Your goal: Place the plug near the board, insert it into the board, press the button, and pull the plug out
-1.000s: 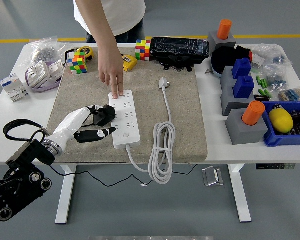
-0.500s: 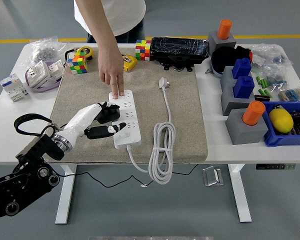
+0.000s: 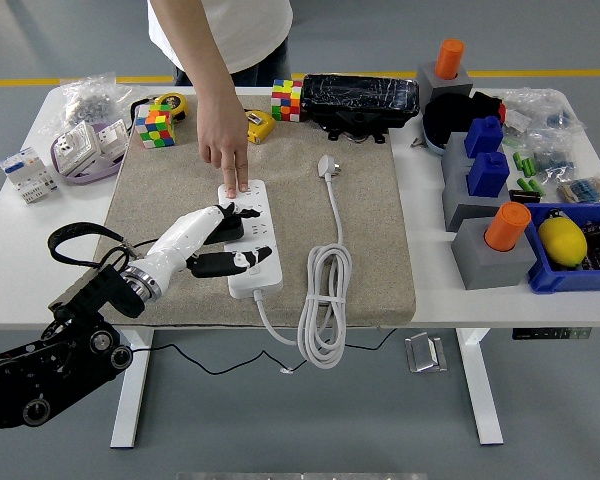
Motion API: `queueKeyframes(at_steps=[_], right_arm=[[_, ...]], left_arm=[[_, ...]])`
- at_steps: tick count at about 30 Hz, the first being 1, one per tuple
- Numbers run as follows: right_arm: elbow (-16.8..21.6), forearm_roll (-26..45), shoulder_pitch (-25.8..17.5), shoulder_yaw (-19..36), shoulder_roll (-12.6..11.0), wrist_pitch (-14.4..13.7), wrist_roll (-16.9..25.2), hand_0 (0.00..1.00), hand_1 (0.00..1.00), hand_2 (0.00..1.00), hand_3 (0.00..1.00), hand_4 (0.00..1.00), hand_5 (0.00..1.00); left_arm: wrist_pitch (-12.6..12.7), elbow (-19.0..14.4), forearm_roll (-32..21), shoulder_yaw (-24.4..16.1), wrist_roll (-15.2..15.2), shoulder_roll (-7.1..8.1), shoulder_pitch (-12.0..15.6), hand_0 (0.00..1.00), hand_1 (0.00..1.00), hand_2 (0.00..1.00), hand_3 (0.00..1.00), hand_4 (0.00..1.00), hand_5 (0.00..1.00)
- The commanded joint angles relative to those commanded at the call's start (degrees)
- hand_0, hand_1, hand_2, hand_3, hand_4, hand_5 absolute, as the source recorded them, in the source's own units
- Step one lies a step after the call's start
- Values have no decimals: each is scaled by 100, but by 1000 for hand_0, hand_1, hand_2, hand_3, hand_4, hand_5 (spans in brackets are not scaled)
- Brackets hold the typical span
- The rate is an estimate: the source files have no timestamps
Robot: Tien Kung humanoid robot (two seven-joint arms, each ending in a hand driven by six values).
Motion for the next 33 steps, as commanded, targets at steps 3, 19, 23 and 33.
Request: queueKeyframes(at_steps=[3,19,23,33], right_arm=[[3,-2,0,2,-2,-1,1,620,681,665,565,978,584],[14,-13,-13,16,-7,0,-2,621,681,665,566,977,584],[12,-12,-17,7,-11,-5,4,619,681,664,566,978,584],[11,1,-20,-18,-18,-19,41,620,680,660,566,978,584]], left_arm=[[11,-46,-17,-65,-22,-5,0,774,783,792,762,826,629],[-1593,-1324,313,-613,1320,313,185,139,123,187,727,858,298],[-2150,-1395,186,-593,1764,365,175,64,71,143,878,677,2],[-2400,-1375,152,-519,1995,388,164,63,72,147,888,660,2]])
